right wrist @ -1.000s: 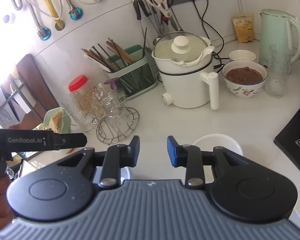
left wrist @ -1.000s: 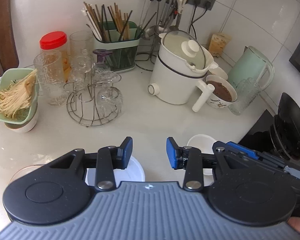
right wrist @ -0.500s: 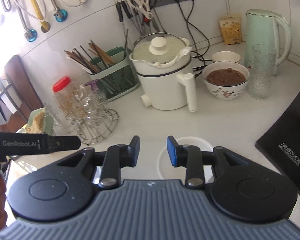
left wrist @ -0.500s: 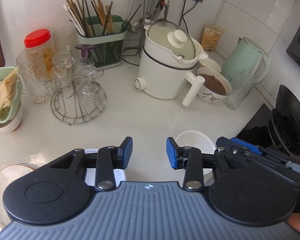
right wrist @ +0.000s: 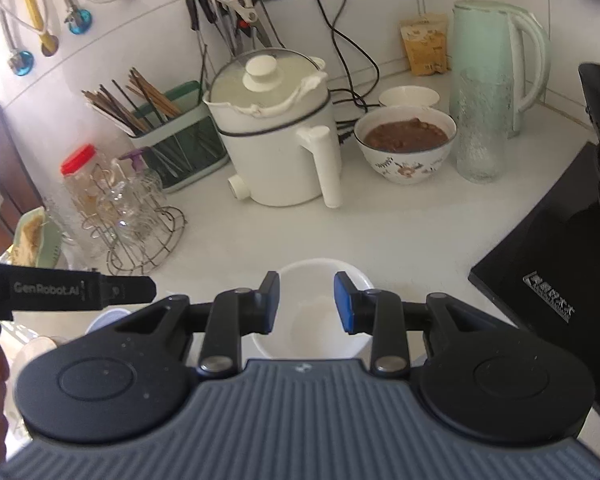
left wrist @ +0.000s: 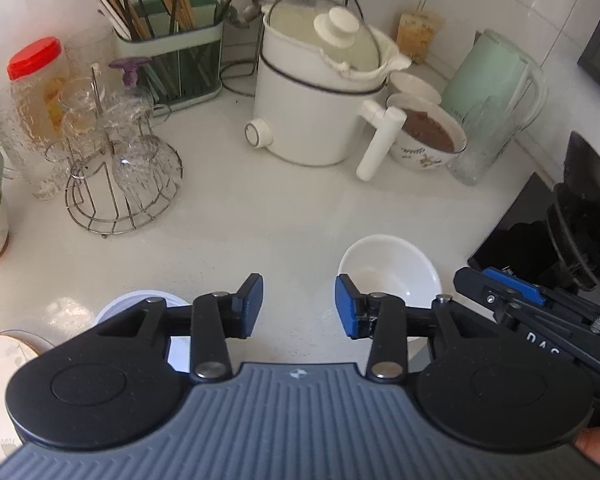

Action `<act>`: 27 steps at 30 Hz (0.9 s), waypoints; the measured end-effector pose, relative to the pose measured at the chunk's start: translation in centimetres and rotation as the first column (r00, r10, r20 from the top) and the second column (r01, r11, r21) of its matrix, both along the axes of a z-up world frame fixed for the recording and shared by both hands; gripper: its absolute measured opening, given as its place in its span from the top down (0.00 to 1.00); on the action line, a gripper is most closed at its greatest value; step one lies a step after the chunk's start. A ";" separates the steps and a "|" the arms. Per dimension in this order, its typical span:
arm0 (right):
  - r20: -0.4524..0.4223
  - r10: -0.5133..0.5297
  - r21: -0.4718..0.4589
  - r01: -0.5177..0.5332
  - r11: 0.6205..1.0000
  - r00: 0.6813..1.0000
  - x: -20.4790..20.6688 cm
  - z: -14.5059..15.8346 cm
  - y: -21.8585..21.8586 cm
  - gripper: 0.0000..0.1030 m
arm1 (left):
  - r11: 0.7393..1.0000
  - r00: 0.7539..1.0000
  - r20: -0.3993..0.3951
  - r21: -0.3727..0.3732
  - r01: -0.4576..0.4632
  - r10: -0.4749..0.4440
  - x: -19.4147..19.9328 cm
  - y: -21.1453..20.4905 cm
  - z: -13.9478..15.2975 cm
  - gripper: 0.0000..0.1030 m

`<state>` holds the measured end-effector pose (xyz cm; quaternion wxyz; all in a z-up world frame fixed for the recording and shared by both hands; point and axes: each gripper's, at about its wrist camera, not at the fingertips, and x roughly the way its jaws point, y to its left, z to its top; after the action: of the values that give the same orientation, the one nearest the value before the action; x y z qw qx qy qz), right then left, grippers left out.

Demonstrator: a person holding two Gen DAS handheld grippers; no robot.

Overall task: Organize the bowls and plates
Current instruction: 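Move both grippers toward the white ceramic bowl, then close both grippers together on the rim of the white ceramic bowl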

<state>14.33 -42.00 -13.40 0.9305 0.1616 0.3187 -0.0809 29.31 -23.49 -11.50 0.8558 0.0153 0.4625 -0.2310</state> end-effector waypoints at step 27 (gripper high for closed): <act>-0.156 -0.143 0.149 0.167 0.975 0.977 3.1 -8.2 -4.3 0.59 | 0.996 0.974 -0.214 -0.071 0.057 -0.071 6.6 -6.3 -8.9 0.41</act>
<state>17.38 -46.31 -21.59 0.8796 0.2544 0.3772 -0.1389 35.90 -29.82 -20.42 0.7926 -0.0228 0.5445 -0.2734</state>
